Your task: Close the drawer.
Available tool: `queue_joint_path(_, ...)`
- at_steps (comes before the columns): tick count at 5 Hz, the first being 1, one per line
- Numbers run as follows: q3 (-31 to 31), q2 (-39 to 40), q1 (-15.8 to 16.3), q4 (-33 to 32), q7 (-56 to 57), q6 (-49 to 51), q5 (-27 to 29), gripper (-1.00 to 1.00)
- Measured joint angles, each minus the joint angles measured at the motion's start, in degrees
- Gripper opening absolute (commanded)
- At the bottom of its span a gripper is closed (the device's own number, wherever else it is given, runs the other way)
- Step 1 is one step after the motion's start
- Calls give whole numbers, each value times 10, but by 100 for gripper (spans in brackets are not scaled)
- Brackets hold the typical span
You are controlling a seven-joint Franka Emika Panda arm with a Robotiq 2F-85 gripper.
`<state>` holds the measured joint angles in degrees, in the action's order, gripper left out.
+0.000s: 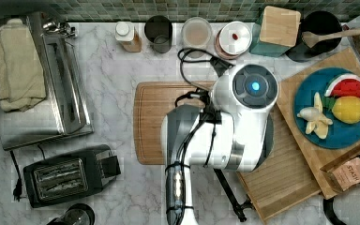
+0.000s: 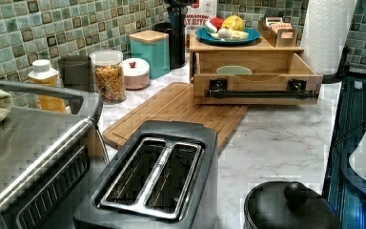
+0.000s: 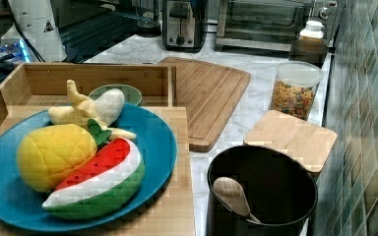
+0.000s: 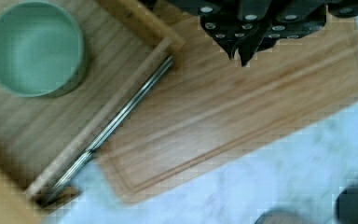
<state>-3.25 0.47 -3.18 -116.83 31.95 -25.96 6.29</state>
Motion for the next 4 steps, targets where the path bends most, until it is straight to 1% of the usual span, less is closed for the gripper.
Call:
queue_joint_path(1,0,-33,0,-69,47,-8,13,-100)
queue_joint_path(2,33,-70,-23,-139,92,-53,17,-100)
queue_joint_path(3,44,-109,-13,-197,120,-106,17,-100)
queue_joint_path(4,48,-164,7,-253,189,-121,17,-100)
